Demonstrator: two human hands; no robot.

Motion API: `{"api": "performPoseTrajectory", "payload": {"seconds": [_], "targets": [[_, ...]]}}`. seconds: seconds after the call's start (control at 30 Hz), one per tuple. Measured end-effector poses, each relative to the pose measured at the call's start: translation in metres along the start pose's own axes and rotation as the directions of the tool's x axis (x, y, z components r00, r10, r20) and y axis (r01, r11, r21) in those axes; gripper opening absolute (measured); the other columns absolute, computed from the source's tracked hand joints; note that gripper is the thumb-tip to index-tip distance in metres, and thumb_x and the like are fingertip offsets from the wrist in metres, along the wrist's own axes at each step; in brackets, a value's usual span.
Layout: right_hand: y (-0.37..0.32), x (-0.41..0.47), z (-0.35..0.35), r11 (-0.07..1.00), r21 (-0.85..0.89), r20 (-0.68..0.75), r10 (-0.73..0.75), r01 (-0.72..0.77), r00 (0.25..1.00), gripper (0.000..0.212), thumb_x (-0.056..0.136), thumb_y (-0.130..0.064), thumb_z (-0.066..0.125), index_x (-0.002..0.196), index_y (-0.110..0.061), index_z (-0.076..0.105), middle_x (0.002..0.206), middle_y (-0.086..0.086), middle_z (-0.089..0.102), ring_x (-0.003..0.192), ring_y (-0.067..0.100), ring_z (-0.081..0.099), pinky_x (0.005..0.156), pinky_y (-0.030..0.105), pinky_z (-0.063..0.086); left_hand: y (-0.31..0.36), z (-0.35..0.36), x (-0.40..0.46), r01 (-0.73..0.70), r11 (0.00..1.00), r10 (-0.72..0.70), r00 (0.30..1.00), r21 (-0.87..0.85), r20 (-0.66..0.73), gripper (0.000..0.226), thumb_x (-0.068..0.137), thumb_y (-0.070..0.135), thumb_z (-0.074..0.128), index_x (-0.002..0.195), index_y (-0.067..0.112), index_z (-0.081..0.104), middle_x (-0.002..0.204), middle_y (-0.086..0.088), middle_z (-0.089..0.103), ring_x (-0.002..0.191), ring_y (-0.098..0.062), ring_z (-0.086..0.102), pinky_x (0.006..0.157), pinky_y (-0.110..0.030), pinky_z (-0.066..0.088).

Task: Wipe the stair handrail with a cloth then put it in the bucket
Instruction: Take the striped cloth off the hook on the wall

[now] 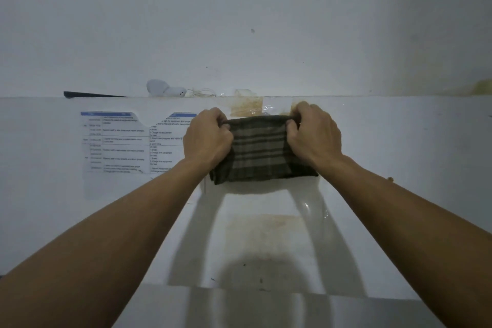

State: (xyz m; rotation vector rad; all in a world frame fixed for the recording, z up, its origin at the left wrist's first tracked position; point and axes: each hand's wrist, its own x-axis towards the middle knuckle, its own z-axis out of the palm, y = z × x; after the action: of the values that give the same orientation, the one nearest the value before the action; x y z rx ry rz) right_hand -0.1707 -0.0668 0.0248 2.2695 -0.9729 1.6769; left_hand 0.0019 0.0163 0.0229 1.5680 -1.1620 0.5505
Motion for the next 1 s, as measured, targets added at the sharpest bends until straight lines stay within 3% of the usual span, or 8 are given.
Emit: {"api": "performPoseTrajectory", "payload": {"seconds": [0.1,0.27,0.53,0.7,1.0], "targets": [[-0.011,0.0,-0.005,0.998,0.047,0.049,-0.048,0.045,0.998,0.01,0.092,-0.022,0.049,0.097,-0.015,0.055,0.089,0.005,0.063,0.08,0.023,0.058,0.073,0.044,0.053,-0.004,-0.018,-0.004,0.018,1.0,-0.018,1.0,0.007,0.025,0.005,0.092,0.021,0.052,0.088,0.019,0.055,0.089,0.0,0.06,0.087,-0.021,0.057,0.079,-0.041,0.05],[-0.039,-0.007,0.002,0.987,0.107,0.186,-0.136,0.117,0.973,0.01,0.092,-0.023,0.055,0.097,-0.018,0.061,0.093,0.006,0.066,0.083,0.025,0.055,0.072,0.035,0.046,-0.032,-0.067,-0.023,0.082,0.995,-0.088,0.992,0.064,0.09,0.003,0.091,0.016,0.058,0.089,0.015,0.061,0.093,-0.004,0.063,0.091,-0.02,0.058,0.082,-0.037,0.049],[-0.13,-0.051,0.058,0.933,0.305,0.404,-0.306,0.188,0.862,0.009,0.085,-0.023,0.066,0.092,-0.019,0.07,0.097,0.007,0.07,0.089,0.026,0.061,0.083,0.04,0.052,-0.108,-0.181,-0.088,0.196,0.962,-0.226,0.962,0.191,0.151,0.007,0.083,0.009,0.069,0.081,0.016,0.068,0.083,0.0,0.067,0.082,-0.016,0.062,0.074,-0.026,0.047],[-0.21,-0.093,0.102,0.868,0.449,0.469,-0.432,0.213,0.77,0.008,0.084,-0.022,0.067,0.09,-0.018,0.071,0.091,0.003,0.069,0.084,0.021,0.062,0.081,0.041,0.052,-0.159,-0.258,-0.132,0.298,0.912,-0.336,0.937,0.284,0.098,0.005,0.083,0.007,0.069,0.083,0.012,0.071,0.084,-0.005,0.07,0.079,-0.017,0.065,0.074,-0.029,0.052],[-0.379,-0.178,0.161,0.697,0.682,0.498,-0.663,0.22,0.558,0.003,0.084,-0.021,0.067,0.083,-0.022,0.07,0.08,0.001,0.065,0.077,0.021,0.06,0.069,0.029,0.043,-0.236,-0.408,-0.22,0.513,0.757,-0.527,0.846,0.405,-0.086,0.007,0.084,0.008,0.067,0.089,0.012,0.072,0.086,-0.001,0.068,0.084,-0.017,0.063,0.075,-0.028,0.051]]}}
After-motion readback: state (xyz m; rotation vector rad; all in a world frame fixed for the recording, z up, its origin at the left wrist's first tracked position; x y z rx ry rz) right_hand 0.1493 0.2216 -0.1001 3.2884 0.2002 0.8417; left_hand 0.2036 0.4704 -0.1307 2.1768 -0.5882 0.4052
